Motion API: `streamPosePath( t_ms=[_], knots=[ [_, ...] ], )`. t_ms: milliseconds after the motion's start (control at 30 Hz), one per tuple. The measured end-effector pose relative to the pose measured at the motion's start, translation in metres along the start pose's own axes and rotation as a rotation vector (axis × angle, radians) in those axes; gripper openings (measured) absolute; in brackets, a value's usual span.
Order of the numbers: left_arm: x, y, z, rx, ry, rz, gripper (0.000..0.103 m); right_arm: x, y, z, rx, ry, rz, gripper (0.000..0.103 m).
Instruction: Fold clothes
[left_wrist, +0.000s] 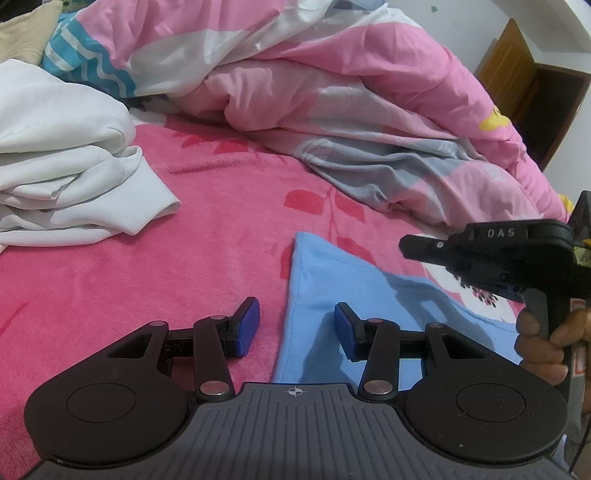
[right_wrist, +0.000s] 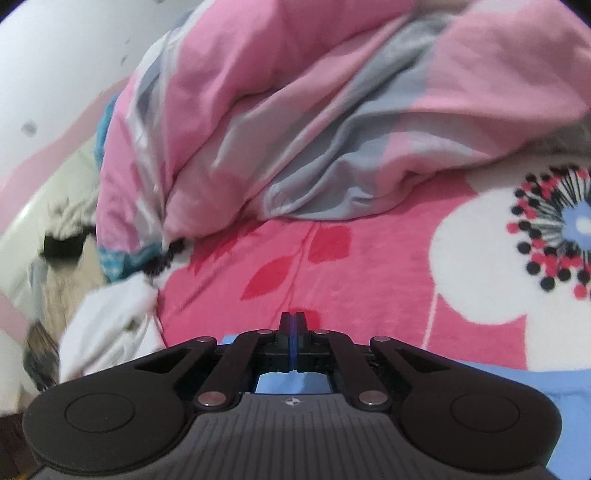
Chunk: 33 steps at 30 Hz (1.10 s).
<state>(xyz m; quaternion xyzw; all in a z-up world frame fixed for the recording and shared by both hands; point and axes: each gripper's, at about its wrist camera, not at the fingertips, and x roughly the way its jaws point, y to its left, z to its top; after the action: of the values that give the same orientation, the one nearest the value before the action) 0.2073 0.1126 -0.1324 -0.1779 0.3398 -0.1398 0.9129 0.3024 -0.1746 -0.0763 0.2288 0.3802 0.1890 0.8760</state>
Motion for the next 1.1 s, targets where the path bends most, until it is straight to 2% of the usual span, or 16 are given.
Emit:
streamPosePath(
  t_ms=[500, 667, 800, 867, 967, 1100],
  knots=[
    [0.000, 0.000, 0.000, 0.000, 0.000, 0.000, 0.045, -0.044, -0.022, 0.006, 0.100, -0.119, 0.020, 0.000],
    [0.000, 0.000, 0.000, -0.002, 0.001, -0.002, 0.045, -0.084, -0.034, -0.005, 0.156, -0.211, 0.027, 0.000],
    [-0.001, 0.000, 0.001, -0.009, 0.002, -0.004, 0.045, -0.140, -0.055, -0.030, 0.227, -0.324, -0.002, 0.000],
    [-0.001, 0.001, 0.001, -0.015, 0.004, -0.006, 0.045, -0.181, -0.070, -0.049, 0.273, -0.389, -0.051, 0.000],
    [-0.001, 0.001, 0.001, -0.021, 0.004, -0.008, 0.045, -0.250, -0.097, -0.080, 0.339, -0.493, -0.174, 0.000],
    [-0.001, 0.001, 0.001, -0.020, 0.002, -0.006, 0.045, -0.362, -0.130, -0.142, 0.462, -0.670, -0.470, 0.000]
  ],
)
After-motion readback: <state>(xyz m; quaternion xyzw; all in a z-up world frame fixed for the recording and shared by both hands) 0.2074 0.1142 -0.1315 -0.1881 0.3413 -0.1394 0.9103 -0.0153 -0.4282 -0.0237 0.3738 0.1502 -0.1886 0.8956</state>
